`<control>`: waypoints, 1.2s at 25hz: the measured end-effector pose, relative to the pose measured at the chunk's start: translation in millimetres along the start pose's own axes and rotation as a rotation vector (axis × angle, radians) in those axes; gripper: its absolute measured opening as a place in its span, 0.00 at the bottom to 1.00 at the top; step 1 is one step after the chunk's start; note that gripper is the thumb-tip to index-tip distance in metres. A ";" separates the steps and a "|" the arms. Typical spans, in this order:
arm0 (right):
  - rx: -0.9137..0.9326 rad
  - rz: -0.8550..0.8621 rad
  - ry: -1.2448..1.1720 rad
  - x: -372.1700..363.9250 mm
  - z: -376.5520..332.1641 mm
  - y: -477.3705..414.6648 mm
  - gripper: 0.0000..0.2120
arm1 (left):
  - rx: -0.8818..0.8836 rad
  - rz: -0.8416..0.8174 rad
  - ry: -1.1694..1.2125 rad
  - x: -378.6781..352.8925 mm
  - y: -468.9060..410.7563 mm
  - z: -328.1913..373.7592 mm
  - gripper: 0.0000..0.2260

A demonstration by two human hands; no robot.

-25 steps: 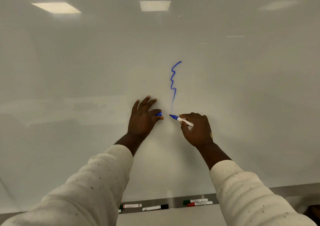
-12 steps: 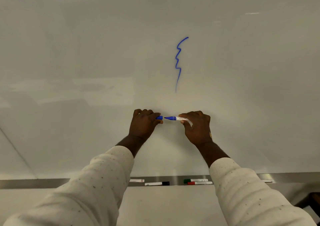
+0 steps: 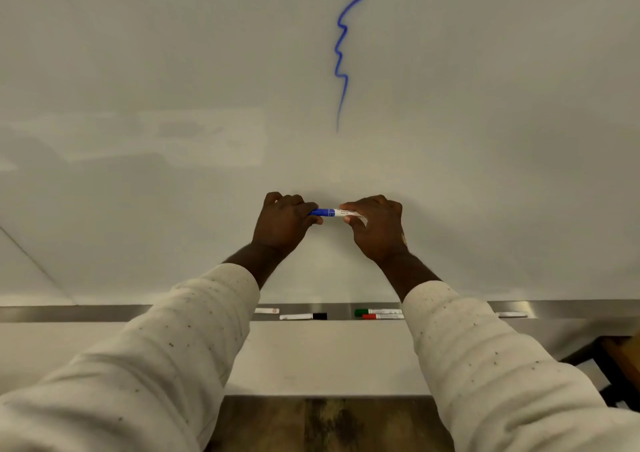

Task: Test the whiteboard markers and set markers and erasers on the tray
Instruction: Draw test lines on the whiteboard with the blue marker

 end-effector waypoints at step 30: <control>-0.063 -0.268 -0.122 -166.9 -59.9 44.1 0.11 | 0.218 -0.356 0.084 -54.5 98.2 -126.8 0.10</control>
Point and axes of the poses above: each hand's wrist, its own y-axis away from the middle knuckle, its own x-axis out of the back of the hand, z = x × y, the point moved 4 cm from there along -y, towards the middle knuckle, and after that the axes turned 8 degrees about x, right-handed, at the moved point
